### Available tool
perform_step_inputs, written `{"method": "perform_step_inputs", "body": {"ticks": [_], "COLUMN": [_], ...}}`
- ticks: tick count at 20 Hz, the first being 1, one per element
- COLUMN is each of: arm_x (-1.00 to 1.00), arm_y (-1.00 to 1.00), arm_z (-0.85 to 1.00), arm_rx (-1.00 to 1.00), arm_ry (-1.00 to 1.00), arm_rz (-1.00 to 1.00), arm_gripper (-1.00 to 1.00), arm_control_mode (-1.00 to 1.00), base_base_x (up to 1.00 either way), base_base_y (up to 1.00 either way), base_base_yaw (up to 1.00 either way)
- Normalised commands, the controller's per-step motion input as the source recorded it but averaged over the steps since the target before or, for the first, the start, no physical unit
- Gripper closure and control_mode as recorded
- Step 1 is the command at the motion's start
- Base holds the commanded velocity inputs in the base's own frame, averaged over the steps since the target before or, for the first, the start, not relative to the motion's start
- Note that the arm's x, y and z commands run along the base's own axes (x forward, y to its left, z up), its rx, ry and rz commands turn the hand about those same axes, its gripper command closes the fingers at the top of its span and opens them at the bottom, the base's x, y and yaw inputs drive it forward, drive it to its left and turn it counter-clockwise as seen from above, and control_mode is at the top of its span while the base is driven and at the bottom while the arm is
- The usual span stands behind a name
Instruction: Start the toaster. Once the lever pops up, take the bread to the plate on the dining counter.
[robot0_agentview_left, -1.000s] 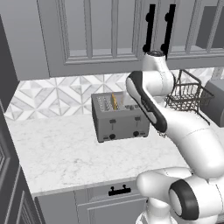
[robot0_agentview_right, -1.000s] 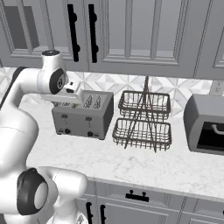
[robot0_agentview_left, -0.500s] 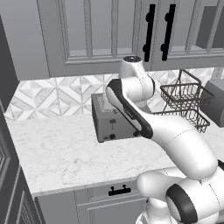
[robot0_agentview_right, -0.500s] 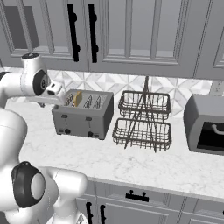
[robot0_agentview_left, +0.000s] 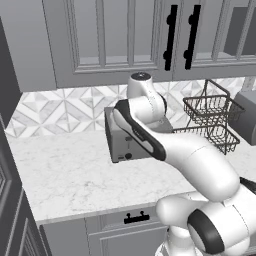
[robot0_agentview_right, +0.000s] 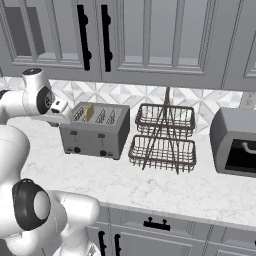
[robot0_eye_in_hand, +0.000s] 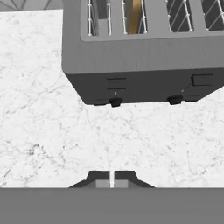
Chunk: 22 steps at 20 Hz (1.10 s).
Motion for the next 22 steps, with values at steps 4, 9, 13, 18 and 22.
{"method": "perform_step_inputs", "body": {"ticks": [4,9,13,18,22], "arm_x": [0.27,0.28,0.34,0.31,0.17], "arm_y": [0.00,-0.02,-0.14,-0.14,-0.01], "arm_z": [-0.38,-0.27,-0.18,-0.15,-0.16], "arm_rx": [0.00,0.00,0.00,0.00,0.00], "arm_ry": [-0.07,-0.03,0.00,0.00,-0.01], "arm_rz": [0.00,0.00,0.01,0.01,0.00], "arm_gripper": [1.00,1.00,1.00,1.00,1.00], "arm_control_mode": [-1.00,-1.00,-1.00,-1.00,-1.00], "base_base_x": [0.00,0.00,0.00,0.00,0.00], "base_base_y": [0.00,0.00,0.00,0.00,0.00], "base_base_yaw": [0.00,0.00,0.00,0.00,0.00]}}
